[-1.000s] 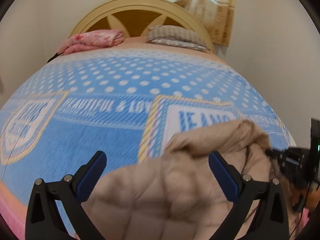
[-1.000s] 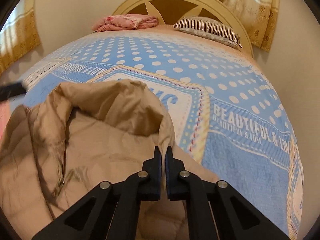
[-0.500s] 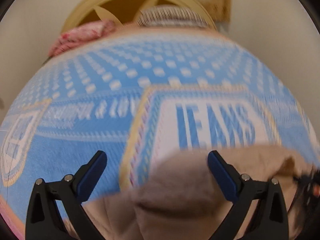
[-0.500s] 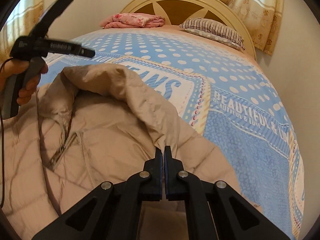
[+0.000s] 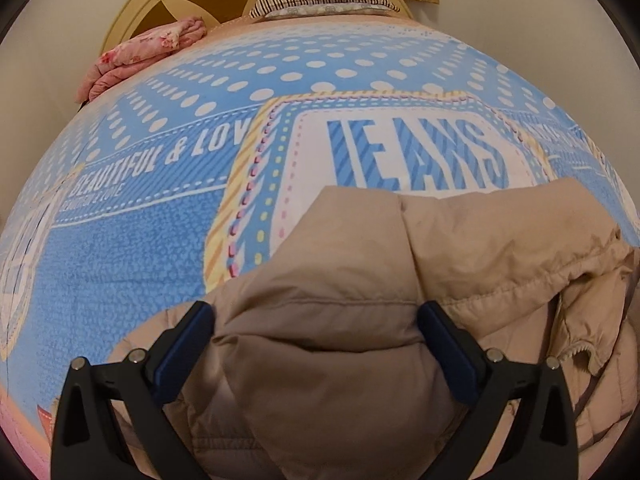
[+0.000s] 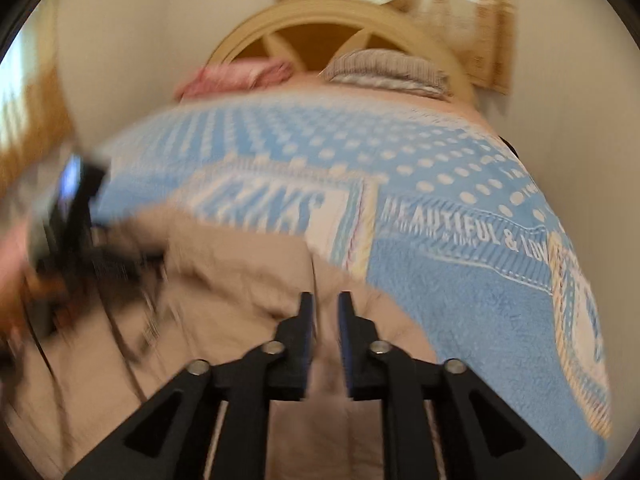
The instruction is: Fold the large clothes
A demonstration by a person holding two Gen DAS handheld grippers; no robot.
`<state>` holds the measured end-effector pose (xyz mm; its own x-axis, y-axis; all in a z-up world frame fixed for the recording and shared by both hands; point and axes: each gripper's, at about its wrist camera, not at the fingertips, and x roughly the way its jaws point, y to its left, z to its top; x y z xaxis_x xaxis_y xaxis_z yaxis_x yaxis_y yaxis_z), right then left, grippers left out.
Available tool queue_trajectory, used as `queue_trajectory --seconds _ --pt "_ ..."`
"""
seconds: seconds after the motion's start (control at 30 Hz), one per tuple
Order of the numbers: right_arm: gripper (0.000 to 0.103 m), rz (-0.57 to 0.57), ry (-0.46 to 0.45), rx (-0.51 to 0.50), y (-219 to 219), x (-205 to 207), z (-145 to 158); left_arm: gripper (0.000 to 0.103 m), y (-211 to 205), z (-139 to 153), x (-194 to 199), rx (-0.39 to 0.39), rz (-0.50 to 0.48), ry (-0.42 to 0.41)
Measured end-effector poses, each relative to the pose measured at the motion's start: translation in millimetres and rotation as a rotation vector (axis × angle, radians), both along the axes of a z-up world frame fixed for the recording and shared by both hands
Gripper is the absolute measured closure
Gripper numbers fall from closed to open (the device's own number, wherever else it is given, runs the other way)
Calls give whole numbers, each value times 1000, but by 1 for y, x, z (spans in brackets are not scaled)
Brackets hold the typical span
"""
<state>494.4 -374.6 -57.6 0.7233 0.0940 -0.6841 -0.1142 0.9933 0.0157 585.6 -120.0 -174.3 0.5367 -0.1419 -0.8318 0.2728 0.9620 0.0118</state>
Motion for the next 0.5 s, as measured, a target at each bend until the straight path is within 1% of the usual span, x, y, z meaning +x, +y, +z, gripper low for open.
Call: queue_trajectory --seconds 0.03,0.07,0.1,0.13,0.17,0.2,0.27,0.3,0.33,0.4,0.43,0.47,0.5 --pt "55 -17 4 69 5 10 3 0 -1 0 1 -1 3 -4" --pt "45 -24 1 101 9 17 3 0 -1 0 2 -1 4 -7" --pt "46 -14 -1 121 18 25 1 0 -1 1 1 2 6 -12" --pt "46 8 13 90 35 38 -6 0 0 3 1 1 10 -21" --pt "68 17 24 56 45 45 -12 1 1 9 -1 -2 19 -39" --pt "96 26 58 30 56 56 -24 2 5 21 -7 -23 34 -72" --pt "96 12 112 42 61 64 -43 2 9 45 -16 -89 30 -134" --pt "96 9 123 25 63 64 -53 1 10 64 -23 -144 21 -181" --pt "96 21 129 12 65 62 -61 1 10 72 -25 -168 15 -198" --pt "96 15 143 11 64 57 -73 0 3 92 -23 -262 -33 -216" --pt "96 4 148 22 61 56 -78 0 -1 92 -19 -284 -43 -209" --pt "96 -4 147 39 58 55 -80 0 -7 86 -12 -289 -46 -187" --pt "96 -8 146 49 55 54 -81 0 -13 72 -2 -257 -32 -145"
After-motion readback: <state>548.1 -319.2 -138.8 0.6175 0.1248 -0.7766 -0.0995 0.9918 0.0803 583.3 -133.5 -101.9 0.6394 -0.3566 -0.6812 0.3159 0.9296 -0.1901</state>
